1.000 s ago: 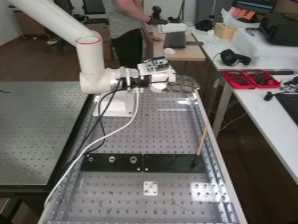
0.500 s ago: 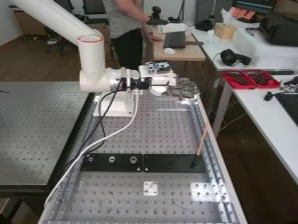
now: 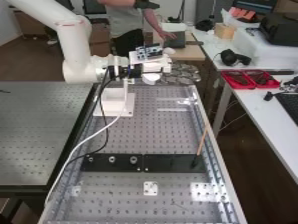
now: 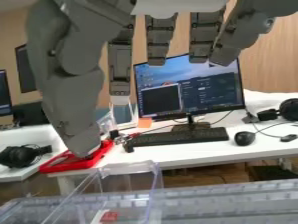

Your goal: Grab the pcb board and place it in the clear container

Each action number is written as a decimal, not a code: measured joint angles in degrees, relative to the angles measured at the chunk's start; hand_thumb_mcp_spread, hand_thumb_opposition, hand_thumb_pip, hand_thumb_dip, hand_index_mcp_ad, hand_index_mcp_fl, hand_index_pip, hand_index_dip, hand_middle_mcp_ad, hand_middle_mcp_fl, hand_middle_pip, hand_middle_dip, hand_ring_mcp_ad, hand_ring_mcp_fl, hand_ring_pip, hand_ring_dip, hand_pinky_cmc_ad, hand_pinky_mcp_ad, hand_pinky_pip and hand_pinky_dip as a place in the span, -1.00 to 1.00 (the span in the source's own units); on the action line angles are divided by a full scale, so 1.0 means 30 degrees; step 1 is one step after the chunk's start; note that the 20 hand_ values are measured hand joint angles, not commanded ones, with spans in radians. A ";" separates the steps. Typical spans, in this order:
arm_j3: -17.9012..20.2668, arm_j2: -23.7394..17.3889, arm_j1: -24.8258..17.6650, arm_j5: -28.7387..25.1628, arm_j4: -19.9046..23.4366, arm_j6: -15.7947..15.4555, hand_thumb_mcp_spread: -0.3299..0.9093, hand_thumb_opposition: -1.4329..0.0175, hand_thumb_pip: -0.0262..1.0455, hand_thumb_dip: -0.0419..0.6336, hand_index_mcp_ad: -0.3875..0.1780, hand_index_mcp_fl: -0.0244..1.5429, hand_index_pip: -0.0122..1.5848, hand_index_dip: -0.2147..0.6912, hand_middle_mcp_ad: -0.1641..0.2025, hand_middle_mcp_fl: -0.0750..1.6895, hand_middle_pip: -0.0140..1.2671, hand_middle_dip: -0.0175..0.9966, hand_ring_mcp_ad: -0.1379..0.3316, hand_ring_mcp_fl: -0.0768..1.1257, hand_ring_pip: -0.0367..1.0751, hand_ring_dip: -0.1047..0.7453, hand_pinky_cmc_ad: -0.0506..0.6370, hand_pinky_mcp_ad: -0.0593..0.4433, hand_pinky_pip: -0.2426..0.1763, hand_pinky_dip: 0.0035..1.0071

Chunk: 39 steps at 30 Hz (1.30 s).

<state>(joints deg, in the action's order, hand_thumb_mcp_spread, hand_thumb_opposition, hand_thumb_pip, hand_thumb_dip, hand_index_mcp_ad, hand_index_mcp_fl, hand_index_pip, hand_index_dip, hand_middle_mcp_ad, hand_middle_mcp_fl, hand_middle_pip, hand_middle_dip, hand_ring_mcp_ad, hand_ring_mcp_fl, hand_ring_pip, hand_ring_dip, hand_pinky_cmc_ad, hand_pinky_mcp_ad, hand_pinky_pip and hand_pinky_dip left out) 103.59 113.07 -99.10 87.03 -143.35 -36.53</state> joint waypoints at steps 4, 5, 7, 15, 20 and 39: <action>0.0517 -0.1522 0.0796 -0.0131 -0.1135 0.0261 0.31 -0.09 -0.18 -0.19 -0.17 -0.84 -0.37 -0.16 0.00 -0.91 -0.77 -0.66 0.38 -0.85 -0.77 -0.70 0.03 -0.16 -0.20 -0.63; 0.0625 -0.1867 0.0984 -0.0177 -0.1405 0.0332 0.32 -0.09 -0.18 -0.22 -0.17 -0.81 -0.43 -0.12 0.00 -0.91 -0.76 -0.66 0.38 -0.85 -0.77 -0.70 0.03 -0.17 -0.20 -0.61; 0.0844 -0.2558 0.1358 -0.0288 -0.1945 0.0482 0.29 -0.09 -0.18 -0.23 -0.15 -0.78 -0.56 -0.05 -0.02 -0.91 -0.76 -0.66 0.38 -0.84 -0.77 -0.70 0.03 -0.17 -0.20 -0.60; 0.1493 -0.5516 0.2676 -0.1166 -0.4134 0.0718 0.29 -0.07 -0.32 -0.24 -0.11 -0.71 -0.80 0.12 0.00 -0.91 -0.76 -0.66 0.40 -0.87 -0.76 -0.70 0.04 -0.10 -0.20 -0.55; 0.1566 -0.7140 0.3311 -0.1668 -0.6264 0.0538 0.29 -0.07 -0.33 -0.24 -0.11 -0.68 -0.83 0.20 0.01 -0.91 -0.76 -0.66 0.42 -0.87 -0.77 -0.70 0.05 -0.03 -0.20 -0.54; 0.0385 -0.8261 0.3259 -0.1492 -0.8949 -0.0411 0.26 -0.05 -0.36 -0.32 0.01 -0.68 -0.88 0.26 0.01 -0.91 -0.76 -0.66 0.43 -0.87 -0.76 -0.70 0.04 0.02 -0.20 -0.46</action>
<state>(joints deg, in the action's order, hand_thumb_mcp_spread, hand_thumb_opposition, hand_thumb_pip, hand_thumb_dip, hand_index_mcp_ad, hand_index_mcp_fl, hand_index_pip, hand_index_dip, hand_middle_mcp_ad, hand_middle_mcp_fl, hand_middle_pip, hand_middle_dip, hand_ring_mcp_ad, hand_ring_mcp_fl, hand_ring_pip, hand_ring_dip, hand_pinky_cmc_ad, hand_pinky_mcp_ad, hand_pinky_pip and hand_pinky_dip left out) 104.75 88.29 -89.33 82.55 -170.20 -37.77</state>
